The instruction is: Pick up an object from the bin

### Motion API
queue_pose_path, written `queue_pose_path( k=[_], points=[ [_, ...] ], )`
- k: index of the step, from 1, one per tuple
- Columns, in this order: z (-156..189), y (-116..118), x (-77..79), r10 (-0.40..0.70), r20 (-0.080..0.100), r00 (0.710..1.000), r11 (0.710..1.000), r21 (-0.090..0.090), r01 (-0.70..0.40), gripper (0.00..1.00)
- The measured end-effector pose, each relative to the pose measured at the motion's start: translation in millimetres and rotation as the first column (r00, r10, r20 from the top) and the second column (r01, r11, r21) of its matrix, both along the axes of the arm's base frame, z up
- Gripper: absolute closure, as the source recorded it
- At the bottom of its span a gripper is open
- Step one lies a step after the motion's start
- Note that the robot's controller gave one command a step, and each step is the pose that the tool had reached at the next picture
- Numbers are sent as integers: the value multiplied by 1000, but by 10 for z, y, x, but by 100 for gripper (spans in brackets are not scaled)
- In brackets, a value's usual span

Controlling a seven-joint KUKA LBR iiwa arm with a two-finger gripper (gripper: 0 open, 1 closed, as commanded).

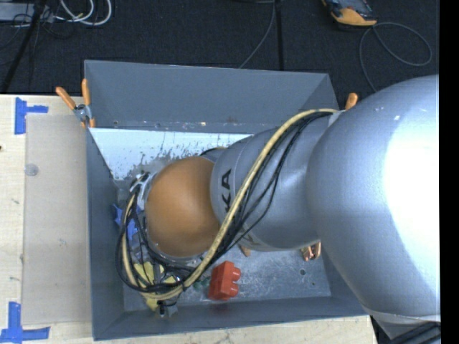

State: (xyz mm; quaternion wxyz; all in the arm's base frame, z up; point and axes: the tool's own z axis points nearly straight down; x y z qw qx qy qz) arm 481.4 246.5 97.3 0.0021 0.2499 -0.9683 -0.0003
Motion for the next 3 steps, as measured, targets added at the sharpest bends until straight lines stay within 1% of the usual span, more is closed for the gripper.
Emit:
queue_pose_path(
  k=[1, 2, 3],
  points=[
    [-224, -32, -13, 57, 23, 998, 998, 7, -58, 0],
    [-230, -5, 226, -318, -4, 948, 948, 4, 318, 100],
    [-230, -5, 226, -319, -4, 948, 948, 4, 319, 100]
  ],
)
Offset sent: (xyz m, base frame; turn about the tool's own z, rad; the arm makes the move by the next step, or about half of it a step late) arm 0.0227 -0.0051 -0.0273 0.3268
